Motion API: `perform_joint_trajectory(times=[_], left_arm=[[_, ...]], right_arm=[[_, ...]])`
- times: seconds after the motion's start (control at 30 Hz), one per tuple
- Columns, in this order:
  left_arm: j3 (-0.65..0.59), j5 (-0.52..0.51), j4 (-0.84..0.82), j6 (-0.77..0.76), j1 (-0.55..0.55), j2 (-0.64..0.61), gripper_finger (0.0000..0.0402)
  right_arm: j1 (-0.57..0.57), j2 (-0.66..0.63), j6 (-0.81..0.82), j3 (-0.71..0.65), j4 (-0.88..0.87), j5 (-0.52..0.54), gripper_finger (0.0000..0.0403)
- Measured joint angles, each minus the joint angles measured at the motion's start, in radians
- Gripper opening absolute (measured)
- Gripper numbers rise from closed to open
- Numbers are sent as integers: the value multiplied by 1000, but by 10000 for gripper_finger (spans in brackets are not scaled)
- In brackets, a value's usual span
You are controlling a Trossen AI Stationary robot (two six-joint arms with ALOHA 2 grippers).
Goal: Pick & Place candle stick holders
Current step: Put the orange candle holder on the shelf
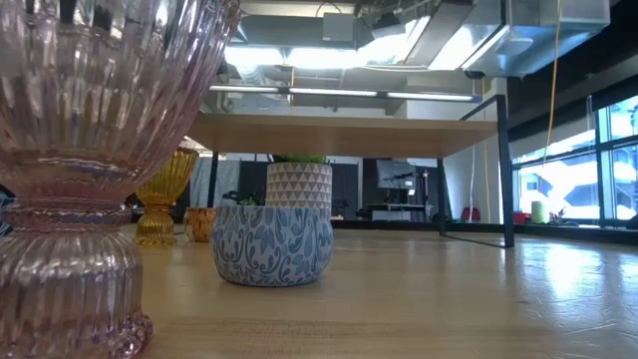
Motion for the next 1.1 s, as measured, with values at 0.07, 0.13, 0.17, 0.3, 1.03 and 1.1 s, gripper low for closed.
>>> perform_joint_trajectory(times=[0.07, 0.13, 0.17, 0.3, 1.03, 1.1], left_arm=[[0, 1, 0, -6, -8, 0, 131], [0, 4, 0, -13, -15, 1, 118], [0, 8, 0, -13, -19, 1, 112], [-3, 50, 5, -21, -34, 2, 93], [12, 167, 79, 31, -62, 85, 22], [43, 202, 74, 34, -77, 75, 22]], right_arm=[[3, 0, 0, 0, 0, 0, 106], [5, 0, 0, 0, 0, 0, 106], [5, 0, 0, 0, 0, 0, 106], [5, 0, 0, 0, 0, 0, 106], [6, 0, 0, 0, 0, -3, 106], [6, 0, 0, 0, 0, -3, 106]])
